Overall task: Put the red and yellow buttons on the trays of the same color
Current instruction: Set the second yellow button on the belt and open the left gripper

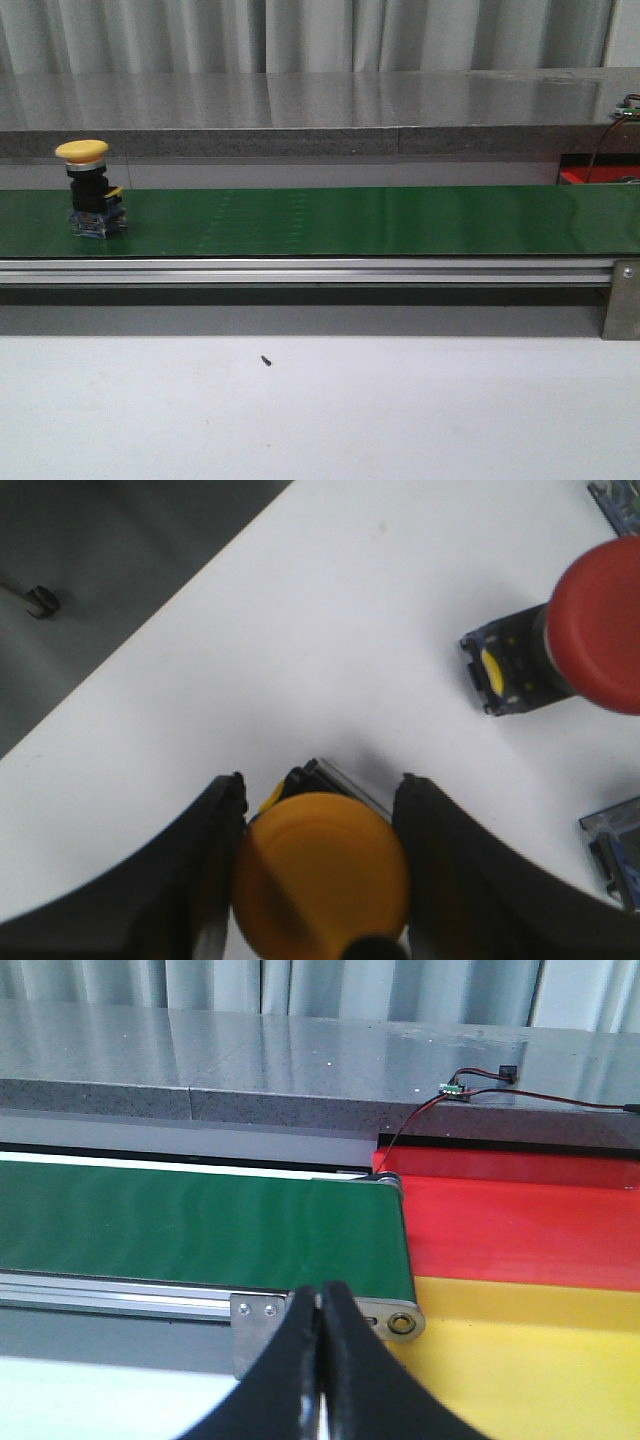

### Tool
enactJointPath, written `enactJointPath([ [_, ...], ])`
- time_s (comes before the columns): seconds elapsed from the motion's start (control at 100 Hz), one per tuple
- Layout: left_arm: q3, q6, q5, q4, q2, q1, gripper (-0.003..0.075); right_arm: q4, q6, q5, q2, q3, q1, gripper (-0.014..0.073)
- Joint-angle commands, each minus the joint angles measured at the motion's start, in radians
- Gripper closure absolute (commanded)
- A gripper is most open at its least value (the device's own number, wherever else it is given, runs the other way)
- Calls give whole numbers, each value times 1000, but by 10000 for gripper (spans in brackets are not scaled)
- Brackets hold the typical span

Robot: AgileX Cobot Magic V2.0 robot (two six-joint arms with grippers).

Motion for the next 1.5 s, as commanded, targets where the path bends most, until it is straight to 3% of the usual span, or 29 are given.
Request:
enactJointPath([
  [0.0,-25,-11,-40,-5,-48,0,518,-9,-1,-73,-17,-19,-1,662],
  [0.16,-25,-11,-9,-30,-59,0,606,-9,-1,-73,-17,-19,-1,662],
  [0.26,-25,-11,17,-49,-89,-6,622,-9,-1,-73,-17,-19,-1,662],
  [0.44,-25,-11,23,-70,-178,-64,622,-9,-1,-73,-17,-19,-1,662],
  [0.96,-54,46,69,-67,-306,-404,622,-9,-1,-73,-17,-19,-1,662],
  [1.49,-54,46,74,-75,-236,-474,603,-9,-1,-73,-17,-19,-1,662],
])
